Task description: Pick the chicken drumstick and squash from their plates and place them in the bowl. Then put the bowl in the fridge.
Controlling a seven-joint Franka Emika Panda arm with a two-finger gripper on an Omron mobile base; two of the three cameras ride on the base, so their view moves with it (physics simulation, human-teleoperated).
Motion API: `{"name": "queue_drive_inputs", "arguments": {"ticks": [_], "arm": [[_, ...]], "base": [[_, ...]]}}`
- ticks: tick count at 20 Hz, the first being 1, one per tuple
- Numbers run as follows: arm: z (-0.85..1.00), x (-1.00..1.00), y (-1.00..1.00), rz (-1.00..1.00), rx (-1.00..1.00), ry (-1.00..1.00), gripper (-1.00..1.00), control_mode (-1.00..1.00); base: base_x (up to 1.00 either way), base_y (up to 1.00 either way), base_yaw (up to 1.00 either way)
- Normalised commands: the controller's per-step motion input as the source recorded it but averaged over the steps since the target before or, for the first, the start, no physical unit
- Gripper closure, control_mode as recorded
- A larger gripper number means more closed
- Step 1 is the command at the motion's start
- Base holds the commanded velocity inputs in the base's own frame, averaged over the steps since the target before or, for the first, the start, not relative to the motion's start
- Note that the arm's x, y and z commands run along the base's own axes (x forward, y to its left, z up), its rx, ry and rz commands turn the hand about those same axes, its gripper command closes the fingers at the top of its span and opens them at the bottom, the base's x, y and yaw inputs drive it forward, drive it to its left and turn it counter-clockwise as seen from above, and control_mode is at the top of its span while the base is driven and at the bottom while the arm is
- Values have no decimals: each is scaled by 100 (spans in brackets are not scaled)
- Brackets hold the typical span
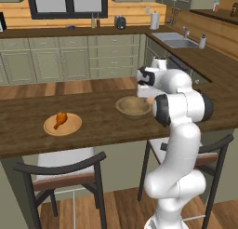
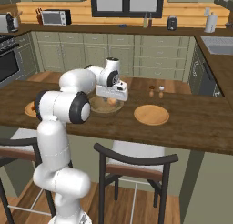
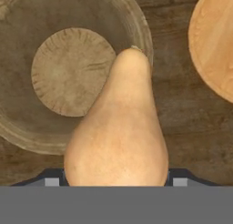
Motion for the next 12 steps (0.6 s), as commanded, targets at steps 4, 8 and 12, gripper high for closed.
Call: {"name": "queue_drive_inputs", "arguments": {"ticks": [4,8,12], "arm": [[-2,46,22,0,0,6,100,-100],[-21,55,18,0,0,3,100,-100],[-32,40,16,0,0,1,100,-100]], "base": [[0,0,0],[0,0,0],[0,0,0]]}}
